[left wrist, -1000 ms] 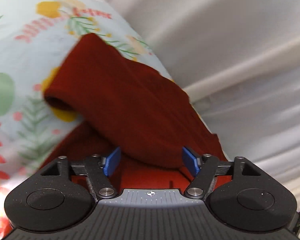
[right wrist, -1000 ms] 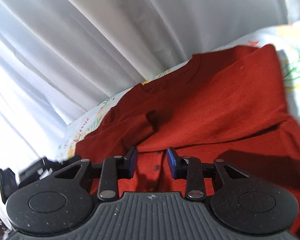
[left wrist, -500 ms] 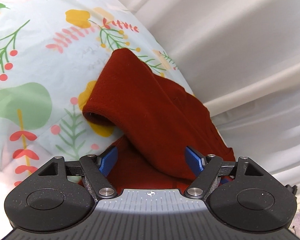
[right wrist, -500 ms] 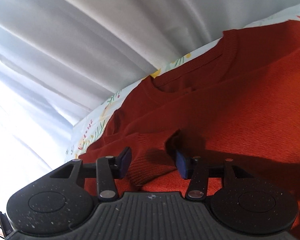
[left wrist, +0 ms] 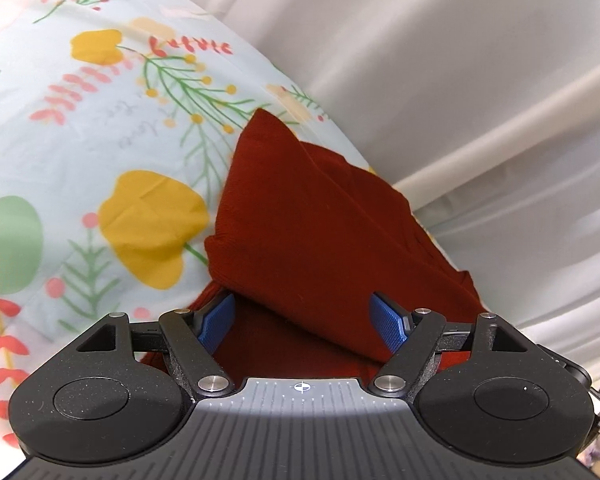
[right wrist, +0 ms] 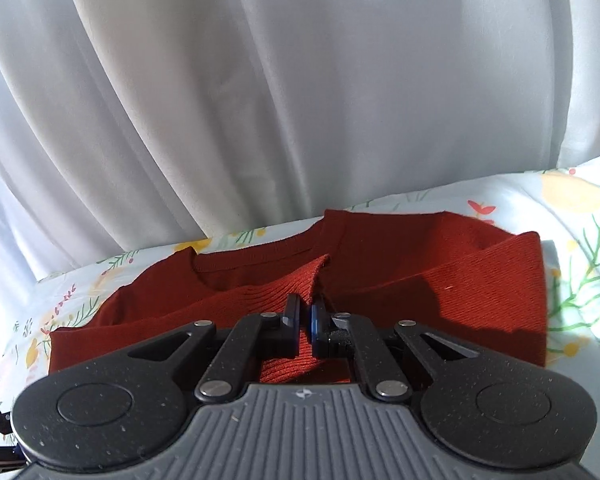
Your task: Fold small clothes
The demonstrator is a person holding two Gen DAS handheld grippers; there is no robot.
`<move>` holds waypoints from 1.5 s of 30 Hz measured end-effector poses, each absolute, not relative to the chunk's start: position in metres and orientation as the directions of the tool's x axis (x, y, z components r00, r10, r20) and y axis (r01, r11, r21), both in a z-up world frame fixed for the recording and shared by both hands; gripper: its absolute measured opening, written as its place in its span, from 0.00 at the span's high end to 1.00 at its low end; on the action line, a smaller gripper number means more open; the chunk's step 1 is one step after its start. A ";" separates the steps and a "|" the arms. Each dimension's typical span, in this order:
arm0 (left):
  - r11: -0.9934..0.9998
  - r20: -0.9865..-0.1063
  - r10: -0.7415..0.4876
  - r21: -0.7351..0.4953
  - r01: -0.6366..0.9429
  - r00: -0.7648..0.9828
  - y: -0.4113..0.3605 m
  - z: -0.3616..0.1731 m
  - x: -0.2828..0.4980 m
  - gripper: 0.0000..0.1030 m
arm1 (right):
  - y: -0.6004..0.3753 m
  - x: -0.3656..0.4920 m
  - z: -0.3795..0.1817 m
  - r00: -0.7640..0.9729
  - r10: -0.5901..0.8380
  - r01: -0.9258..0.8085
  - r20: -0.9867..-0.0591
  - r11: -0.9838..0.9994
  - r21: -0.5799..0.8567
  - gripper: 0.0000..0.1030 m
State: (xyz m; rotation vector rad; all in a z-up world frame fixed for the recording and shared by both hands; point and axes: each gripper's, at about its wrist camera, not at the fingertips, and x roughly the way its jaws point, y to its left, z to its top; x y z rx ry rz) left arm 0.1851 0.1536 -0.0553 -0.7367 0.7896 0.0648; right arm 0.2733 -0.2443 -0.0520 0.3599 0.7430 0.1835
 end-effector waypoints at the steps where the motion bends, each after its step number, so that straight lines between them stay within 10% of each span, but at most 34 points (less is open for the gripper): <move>1: 0.759 -0.669 -0.212 -0.572 -0.312 0.712 0.152 -0.055 0.187 0.23 | -0.244 0.272 -0.052 0.728 0.269 -0.034 -0.631 0.933 0.358 0.96; 10: 0.807 -0.693 -0.199 -0.517 -0.286 0.693 0.144 -0.055 0.193 0.23 | -0.282 0.269 -0.070 0.711 0.090 0.121 -0.697 0.962 0.247 0.91; 15: 0.816 -0.699 -0.199 -0.507 -0.279 0.686 0.139 -0.056 0.195 0.23 | -0.302 0.252 -0.078 0.682 0.268 0.103 -0.680 0.886 0.453 0.60; 23: 0.827 -0.700 -0.209 -0.499 -0.259 0.683 0.130 -0.053 0.198 0.23 | -0.289 0.258 -0.084 0.690 0.269 0.042 -0.672 0.912 0.408 0.58; 27: 0.830 -0.699 -0.210 -0.498 -0.253 0.684 0.129 -0.052 0.196 0.23 | -0.290 0.258 -0.076 0.706 0.263 0.030 -0.658 0.917 0.398 0.99; 39: 0.846 -0.714 -0.188 -0.467 -0.259 0.674 0.129 -0.053 0.196 0.22 | -0.331 0.249 -0.069 0.717 0.213 0.174 -0.664 0.868 0.466 0.94; 45: 0.854 -0.713 -0.194 -0.461 -0.242 0.674 0.121 -0.056 0.205 0.20 | -0.321 0.242 -0.078 0.682 0.279 0.184 -0.676 0.830 0.527 0.76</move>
